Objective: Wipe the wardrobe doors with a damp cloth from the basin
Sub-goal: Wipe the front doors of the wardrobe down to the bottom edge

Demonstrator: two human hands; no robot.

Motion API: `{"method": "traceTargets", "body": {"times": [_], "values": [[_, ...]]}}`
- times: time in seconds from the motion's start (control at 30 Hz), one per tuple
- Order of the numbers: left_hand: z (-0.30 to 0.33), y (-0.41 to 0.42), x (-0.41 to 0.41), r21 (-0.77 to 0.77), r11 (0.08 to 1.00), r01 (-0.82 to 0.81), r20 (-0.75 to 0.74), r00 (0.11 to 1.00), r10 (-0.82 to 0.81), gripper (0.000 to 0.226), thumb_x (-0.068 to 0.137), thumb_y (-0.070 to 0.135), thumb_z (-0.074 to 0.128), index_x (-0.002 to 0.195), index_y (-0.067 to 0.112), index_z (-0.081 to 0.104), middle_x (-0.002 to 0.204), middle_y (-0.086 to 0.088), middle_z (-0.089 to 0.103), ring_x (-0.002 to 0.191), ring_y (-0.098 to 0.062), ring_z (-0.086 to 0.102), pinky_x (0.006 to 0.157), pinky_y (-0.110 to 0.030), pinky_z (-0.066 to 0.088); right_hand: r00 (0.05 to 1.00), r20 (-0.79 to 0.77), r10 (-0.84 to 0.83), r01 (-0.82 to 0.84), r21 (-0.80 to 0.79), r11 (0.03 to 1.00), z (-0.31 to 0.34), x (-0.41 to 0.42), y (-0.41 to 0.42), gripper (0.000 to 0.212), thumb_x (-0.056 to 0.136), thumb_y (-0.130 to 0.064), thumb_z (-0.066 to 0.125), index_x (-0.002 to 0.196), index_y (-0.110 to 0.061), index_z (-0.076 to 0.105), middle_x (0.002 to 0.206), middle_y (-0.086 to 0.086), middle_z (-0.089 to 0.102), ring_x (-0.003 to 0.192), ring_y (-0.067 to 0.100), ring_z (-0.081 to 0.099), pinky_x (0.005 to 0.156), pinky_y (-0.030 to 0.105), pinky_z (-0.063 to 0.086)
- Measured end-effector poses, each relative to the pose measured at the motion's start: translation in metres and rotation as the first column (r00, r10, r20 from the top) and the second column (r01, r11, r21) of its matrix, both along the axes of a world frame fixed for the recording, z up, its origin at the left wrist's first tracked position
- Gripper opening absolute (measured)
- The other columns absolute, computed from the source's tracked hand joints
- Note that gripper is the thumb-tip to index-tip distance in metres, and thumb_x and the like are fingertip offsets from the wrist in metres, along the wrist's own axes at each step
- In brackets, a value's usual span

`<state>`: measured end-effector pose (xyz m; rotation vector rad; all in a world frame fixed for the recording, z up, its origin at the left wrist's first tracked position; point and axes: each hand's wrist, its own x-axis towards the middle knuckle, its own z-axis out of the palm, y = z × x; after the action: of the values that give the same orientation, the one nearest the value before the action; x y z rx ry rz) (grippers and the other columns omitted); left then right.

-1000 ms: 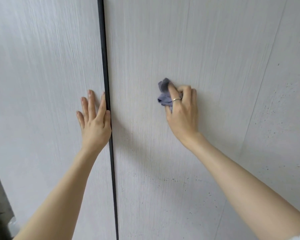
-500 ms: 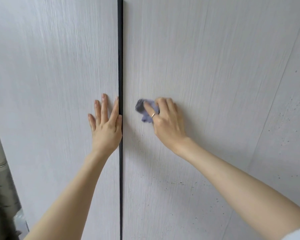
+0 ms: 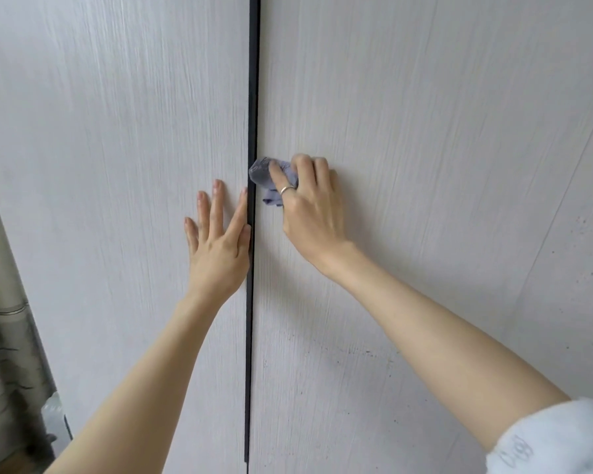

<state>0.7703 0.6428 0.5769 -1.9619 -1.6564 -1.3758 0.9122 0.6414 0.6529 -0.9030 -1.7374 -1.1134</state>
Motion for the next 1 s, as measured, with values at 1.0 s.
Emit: {"method": "traceTargets", "body": {"times": [1.0], "values": [[-0.034,-0.004,0.011,-0.046,0.997,-0.056,0.069,0.996,0.059,0.052,0.103,0.025,0.022,0.15,0.034,0.002,0.158,0.0,-0.014,0.144,-0.027,-0.016,0.114,-0.055,-0.004,0.995,0.073,0.073,-0.065,-0.101,0.993,-0.108,0.129,-0.007,0.033,0.079,-0.001,0.062,0.11,-0.01,0.07,0.096,0.013,0.057,0.084,0.029,0.046,0.065,0.037,0.043]]}}
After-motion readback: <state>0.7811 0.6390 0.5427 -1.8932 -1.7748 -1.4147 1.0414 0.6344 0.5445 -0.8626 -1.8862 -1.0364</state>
